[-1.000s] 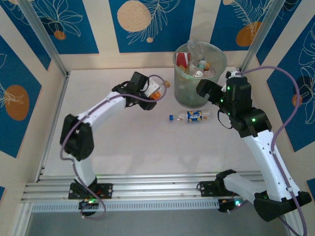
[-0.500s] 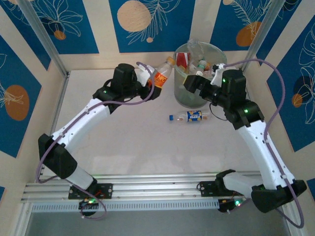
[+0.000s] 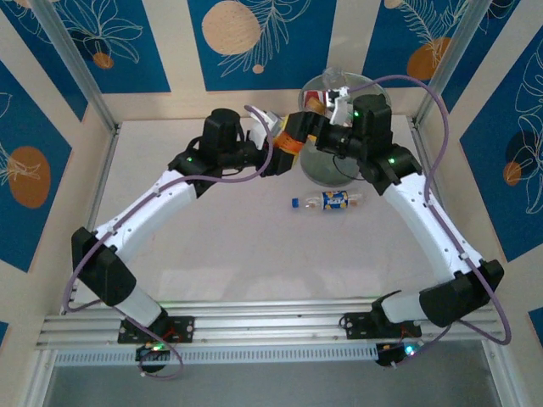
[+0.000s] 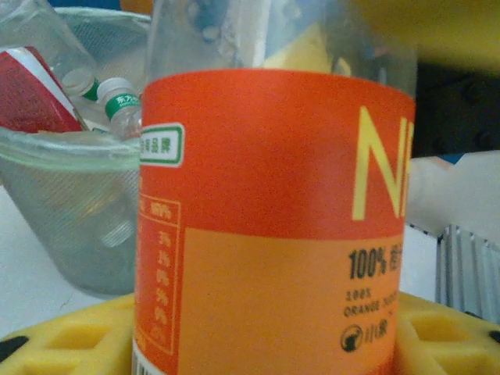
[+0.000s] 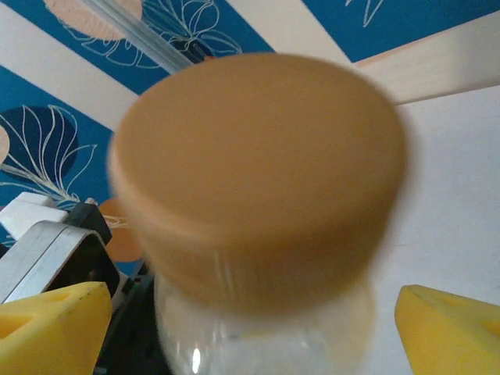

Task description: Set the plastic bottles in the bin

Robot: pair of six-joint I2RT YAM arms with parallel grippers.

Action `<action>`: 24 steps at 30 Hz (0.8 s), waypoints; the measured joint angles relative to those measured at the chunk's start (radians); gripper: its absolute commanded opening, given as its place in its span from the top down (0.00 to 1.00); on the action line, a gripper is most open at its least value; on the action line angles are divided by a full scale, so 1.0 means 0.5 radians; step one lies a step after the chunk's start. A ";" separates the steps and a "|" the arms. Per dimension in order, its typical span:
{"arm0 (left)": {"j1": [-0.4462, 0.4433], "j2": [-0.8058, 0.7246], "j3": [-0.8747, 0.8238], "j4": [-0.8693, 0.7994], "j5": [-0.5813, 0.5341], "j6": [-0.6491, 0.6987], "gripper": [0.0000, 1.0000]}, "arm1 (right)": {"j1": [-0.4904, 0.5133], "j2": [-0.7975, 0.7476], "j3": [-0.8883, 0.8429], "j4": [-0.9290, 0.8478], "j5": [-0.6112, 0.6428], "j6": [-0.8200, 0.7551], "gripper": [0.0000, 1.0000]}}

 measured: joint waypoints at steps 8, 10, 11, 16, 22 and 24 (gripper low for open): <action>0.000 -0.001 0.017 0.064 0.014 -0.056 0.44 | 0.080 0.074 0.095 -0.015 0.182 -0.101 0.42; 0.001 -0.002 0.018 0.063 0.011 -0.066 0.40 | 0.090 0.088 0.107 -0.022 0.217 -0.127 0.51; 0.002 -0.002 0.018 0.064 0.010 -0.069 0.35 | 0.095 0.089 0.114 -0.031 0.233 -0.135 0.54; -0.014 -0.015 0.018 0.082 -0.003 -0.087 0.01 | 0.123 0.093 0.177 -0.098 0.346 -0.192 0.56; -0.022 -0.130 -0.021 0.090 -0.157 -0.084 0.01 | 0.120 0.130 0.410 -0.264 0.656 -0.341 0.56; -0.022 -0.223 -0.077 0.096 -0.230 -0.082 0.00 | 0.115 0.130 0.474 -0.295 0.792 -0.403 0.56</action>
